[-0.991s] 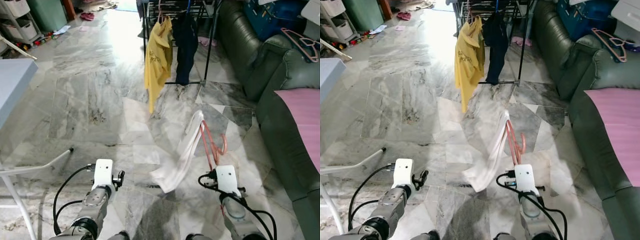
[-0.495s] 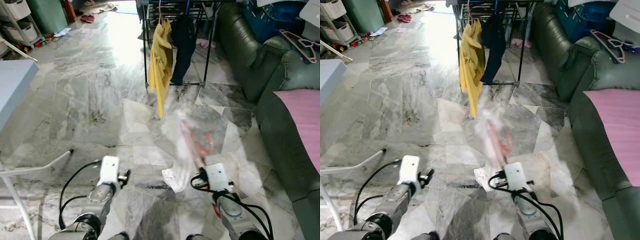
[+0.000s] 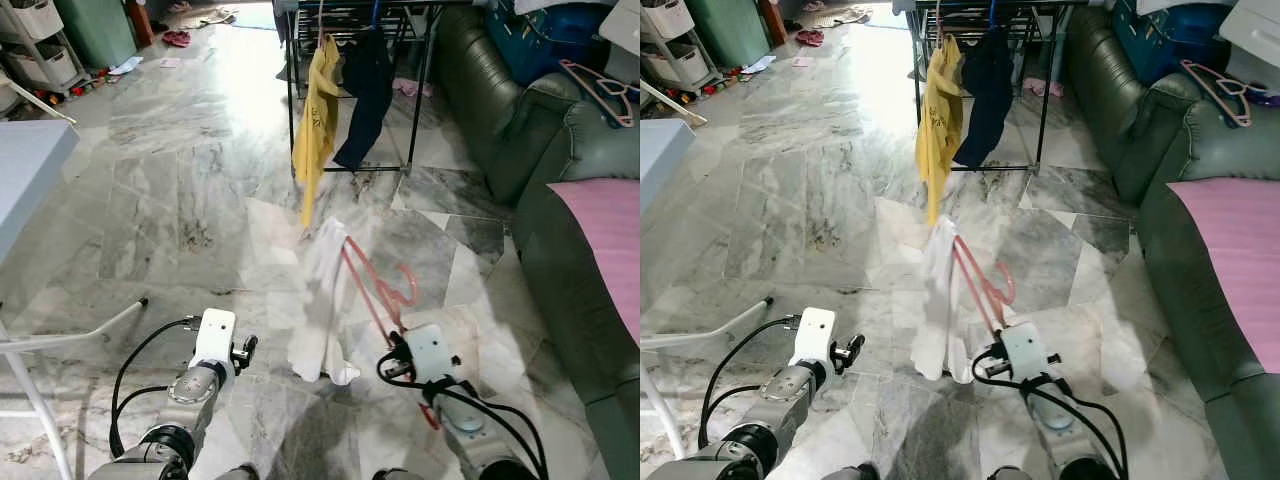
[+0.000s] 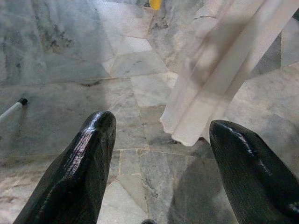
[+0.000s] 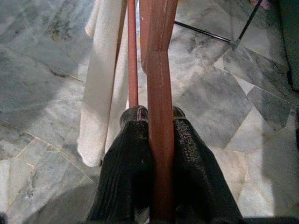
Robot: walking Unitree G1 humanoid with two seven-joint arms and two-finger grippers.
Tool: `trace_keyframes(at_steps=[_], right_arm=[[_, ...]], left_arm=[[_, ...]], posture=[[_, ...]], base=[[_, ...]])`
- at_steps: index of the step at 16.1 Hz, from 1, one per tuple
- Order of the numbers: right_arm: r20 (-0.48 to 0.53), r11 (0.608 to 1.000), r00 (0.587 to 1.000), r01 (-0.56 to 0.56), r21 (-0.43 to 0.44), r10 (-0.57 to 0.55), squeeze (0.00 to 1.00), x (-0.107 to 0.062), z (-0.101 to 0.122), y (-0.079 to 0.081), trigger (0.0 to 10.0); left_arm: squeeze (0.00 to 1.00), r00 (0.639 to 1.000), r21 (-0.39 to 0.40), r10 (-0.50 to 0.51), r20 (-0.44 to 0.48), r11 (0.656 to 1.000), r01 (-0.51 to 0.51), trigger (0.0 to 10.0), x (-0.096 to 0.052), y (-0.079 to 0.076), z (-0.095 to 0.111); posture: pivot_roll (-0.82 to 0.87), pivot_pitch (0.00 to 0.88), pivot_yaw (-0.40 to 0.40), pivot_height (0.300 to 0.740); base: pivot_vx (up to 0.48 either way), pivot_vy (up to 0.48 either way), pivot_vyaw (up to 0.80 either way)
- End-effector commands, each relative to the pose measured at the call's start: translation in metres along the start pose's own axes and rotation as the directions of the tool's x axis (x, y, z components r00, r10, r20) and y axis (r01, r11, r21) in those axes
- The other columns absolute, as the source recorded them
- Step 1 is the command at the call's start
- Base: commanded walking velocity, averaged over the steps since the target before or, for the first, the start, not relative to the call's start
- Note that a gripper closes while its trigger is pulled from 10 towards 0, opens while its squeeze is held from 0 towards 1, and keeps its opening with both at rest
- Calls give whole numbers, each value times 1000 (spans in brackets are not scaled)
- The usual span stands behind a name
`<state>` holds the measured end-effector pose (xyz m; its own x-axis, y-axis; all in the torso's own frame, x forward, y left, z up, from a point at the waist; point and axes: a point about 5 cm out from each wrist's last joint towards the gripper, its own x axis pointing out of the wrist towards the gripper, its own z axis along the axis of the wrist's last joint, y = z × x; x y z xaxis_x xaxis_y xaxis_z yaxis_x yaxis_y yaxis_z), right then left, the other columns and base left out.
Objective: Hang hanger
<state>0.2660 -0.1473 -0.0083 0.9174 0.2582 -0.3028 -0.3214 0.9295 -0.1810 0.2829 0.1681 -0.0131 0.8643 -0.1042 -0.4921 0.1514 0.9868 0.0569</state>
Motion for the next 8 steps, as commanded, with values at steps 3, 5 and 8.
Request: trace_keyframes(at_steps=[3, 5, 8], right_arm=[[81, 1000, 997, -4, -28, 6, 0, 2, 12, 4, 10000], [100, 1000, 995, -6, -26, 8, 0, 3, 15, 3, 10000], [150, 996, 985, -78, -35, 82, 0, 5, 23, 12, 10000]], left_arm=[[0, 1000, 3, -4, -11, 1000, 4, 10000, 1, -2, 0], [0, 1000, 10, -2, -10, 1000, 3, 10000, 1, -1, 1], [0, 1000, 8, 2, 8, 1000, -2, 10000, 3, 0, 7]], posture=[[-210, 111, 55, 740], [-211, 112, 57, 740], [-212, 116, 61, 740]], base=[[0, 0, 0], [0, 0, 0], [0, 0, 0]])
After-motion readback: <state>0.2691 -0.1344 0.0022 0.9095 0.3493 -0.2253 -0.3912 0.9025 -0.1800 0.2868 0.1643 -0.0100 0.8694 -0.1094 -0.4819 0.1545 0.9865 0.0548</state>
